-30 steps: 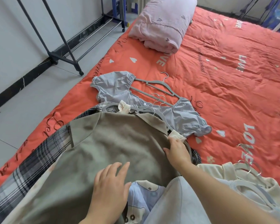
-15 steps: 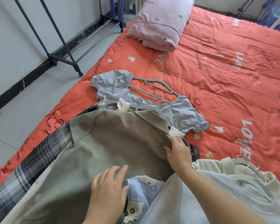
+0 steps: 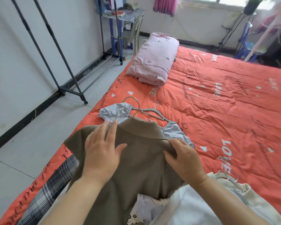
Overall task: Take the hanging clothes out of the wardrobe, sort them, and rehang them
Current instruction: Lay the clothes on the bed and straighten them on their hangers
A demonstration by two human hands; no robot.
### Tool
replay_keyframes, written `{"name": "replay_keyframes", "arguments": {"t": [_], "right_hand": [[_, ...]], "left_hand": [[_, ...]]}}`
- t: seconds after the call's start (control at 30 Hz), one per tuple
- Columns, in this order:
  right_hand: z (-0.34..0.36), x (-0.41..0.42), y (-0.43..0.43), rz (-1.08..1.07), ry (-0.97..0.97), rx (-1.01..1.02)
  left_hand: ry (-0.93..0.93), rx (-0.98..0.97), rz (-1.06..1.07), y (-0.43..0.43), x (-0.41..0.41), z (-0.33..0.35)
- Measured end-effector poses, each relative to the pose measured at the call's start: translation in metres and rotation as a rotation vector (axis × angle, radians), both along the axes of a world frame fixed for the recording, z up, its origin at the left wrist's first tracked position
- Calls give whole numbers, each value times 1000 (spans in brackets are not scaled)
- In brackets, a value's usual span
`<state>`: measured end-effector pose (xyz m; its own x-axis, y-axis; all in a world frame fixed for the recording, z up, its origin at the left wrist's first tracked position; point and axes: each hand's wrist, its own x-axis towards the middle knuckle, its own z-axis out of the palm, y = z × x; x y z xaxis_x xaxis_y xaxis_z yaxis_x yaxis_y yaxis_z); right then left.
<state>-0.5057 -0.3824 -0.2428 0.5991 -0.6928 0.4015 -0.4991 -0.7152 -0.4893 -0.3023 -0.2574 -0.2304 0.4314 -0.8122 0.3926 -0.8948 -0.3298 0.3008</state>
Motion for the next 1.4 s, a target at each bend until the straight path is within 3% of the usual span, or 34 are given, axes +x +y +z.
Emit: {"name": "replay_keyframes", "arguments": {"t": [0.2, 0.37, 0.5, 0.67, 0.9, 1.07, 1.4], "right_hand": [[119, -25, 19, 25, -125, -10], [200, -63, 28, 21, -76, -121], [246, -107, 38, -25, -56, -228], [285, -180, 52, -179, 5, -300], [291, -304, 81, -486, 193, -399], [281, -395, 116, -632, 222, -403], [232, -590, 172, -762, 242, -235]], "left_hand": [[-63, -152, -69, -1, -4, 87], [-35, -297, -259, -4, -24, 159], [50, -305, -395, -12, -55, 201], [38, -352, -545, -29, -120, 243], [155, -371, -782, -46, -244, 252], [290, -315, -956, -42, -341, 241], [390, -54, -1050, -21, -544, 187]]}}
